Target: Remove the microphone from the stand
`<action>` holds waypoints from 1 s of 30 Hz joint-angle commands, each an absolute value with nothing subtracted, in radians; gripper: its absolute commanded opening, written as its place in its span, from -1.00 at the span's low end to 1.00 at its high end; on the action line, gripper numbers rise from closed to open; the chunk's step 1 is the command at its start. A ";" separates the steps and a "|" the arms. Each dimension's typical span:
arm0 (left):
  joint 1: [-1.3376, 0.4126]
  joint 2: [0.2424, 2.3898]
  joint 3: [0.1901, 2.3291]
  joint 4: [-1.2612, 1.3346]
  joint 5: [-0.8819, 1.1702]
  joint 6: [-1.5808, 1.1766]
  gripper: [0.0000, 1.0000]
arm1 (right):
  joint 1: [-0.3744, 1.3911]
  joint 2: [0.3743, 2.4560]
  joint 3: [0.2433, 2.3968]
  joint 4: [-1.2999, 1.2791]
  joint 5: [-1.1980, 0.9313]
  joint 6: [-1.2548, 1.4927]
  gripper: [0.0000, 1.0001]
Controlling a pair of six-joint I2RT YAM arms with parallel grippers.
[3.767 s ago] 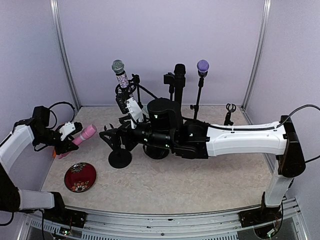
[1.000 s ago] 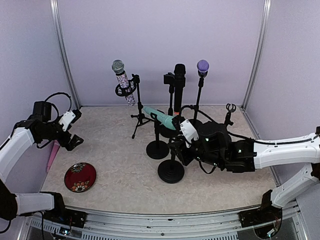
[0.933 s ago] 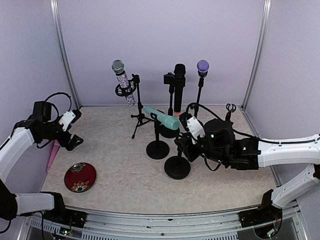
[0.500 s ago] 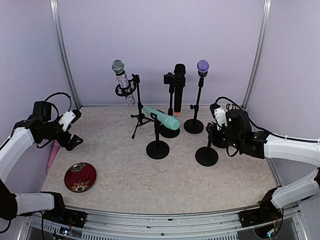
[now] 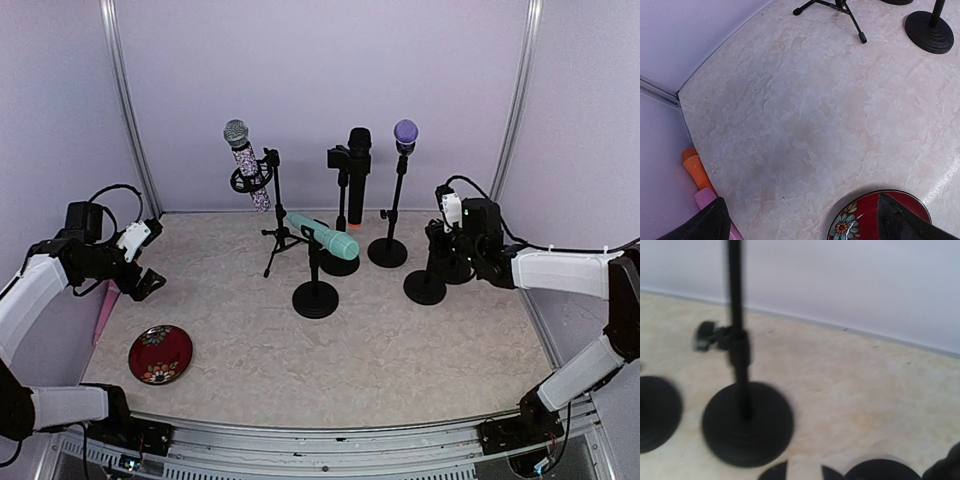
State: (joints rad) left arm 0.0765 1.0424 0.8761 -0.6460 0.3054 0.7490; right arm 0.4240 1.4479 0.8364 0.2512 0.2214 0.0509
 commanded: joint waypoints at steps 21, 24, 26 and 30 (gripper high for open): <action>0.093 0.957 0.944 -0.594 0.323 0.709 0.98 | 0.516 1.247 0.995 0.083 0.281 0.050 1.00; 0.093 0.955 0.960 -0.628 0.343 0.733 0.97 | 0.608 1.145 0.932 0.091 0.317 0.101 0.99; 0.096 0.966 0.971 -0.655 0.369 0.760 0.98 | 0.714 1.091 0.885 0.108 0.356 0.118 1.00; 0.102 0.986 0.973 -0.664 0.399 0.774 0.98 | 0.896 1.037 0.808 0.169 0.350 0.117 1.00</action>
